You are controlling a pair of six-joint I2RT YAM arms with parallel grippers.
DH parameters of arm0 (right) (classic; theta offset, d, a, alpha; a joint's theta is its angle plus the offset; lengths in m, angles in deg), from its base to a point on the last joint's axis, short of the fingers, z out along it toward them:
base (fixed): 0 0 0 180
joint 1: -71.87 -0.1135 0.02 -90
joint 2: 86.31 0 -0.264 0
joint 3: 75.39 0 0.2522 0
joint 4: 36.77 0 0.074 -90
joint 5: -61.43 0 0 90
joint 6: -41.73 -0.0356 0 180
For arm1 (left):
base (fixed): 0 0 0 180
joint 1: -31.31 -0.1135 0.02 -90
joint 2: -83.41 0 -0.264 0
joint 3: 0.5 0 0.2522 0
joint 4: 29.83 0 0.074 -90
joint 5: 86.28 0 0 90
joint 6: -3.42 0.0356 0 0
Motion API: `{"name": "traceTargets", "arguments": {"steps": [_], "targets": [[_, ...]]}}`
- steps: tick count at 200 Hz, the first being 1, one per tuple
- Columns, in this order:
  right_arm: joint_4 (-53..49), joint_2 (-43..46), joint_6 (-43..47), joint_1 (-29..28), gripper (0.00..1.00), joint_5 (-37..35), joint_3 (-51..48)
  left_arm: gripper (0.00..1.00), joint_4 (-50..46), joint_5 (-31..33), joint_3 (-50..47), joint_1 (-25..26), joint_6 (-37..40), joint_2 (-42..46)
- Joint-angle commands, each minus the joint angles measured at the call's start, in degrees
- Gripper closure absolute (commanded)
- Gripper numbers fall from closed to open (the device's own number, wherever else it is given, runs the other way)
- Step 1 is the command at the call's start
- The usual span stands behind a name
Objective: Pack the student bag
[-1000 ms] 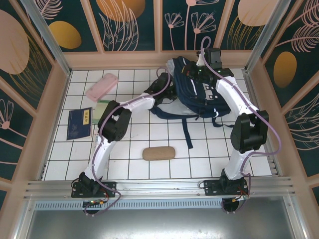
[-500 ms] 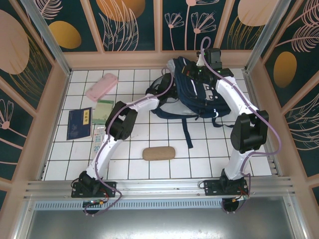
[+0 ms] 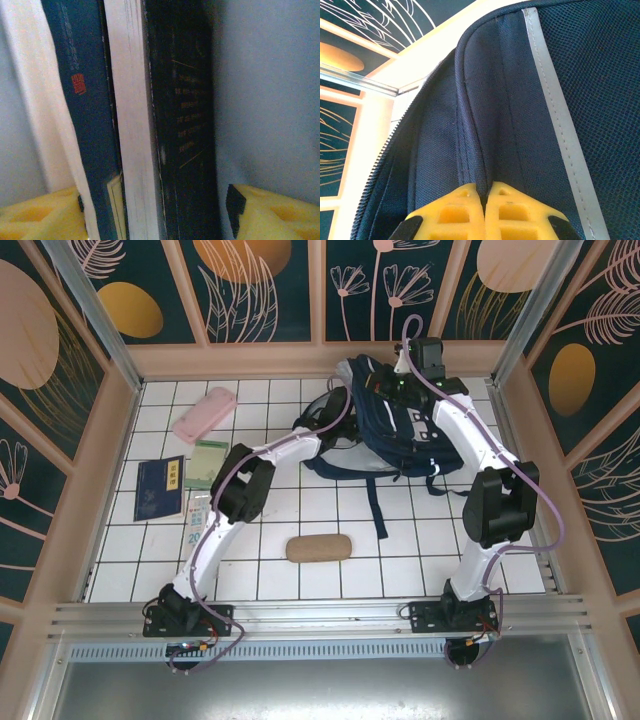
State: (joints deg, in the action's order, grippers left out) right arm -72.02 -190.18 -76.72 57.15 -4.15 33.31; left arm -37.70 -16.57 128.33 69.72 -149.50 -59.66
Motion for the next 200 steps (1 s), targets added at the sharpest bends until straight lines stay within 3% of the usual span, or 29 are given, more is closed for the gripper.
{"name": "traceTargets", "arguments": {"steps": [1,45,107,152,178,200], "targets": [[3.8,1.7,0.8,-0.8,1.0,1.0,-0.9,0.29,-6.5,5.6,-2.9,0.3,5.3,7.8],[3.9,1.1,2.1,-0.7,1.0,-1.0,-2.4,0.27,-14.0,10.3,-7.6,-0.3,9.2,14.2],[7.6,-0.6,3.5,-1.6,1.0,-2.0,-8.7,0.25,-13.0,13.3,-34.2,-7.2,11.7,35.0],[9.8,-4.3,4.4,-4.3,0.86,-2.7,-9.6,0.23,-17.1,14.9,-45.6,-14.8,15.1,48.4],[10.8,-5.4,4.5,-6.7,0.66,-3.8,-9.2,0.21,-21.5,17.3,-48.2,-19.3,18.7,51.9],[12.4,-5.0,4.2,-9.3,0.56,-5.0,-9.2,0.2,-23.9,17.9,-50.5,-24.8,21.8,53.0]]}}
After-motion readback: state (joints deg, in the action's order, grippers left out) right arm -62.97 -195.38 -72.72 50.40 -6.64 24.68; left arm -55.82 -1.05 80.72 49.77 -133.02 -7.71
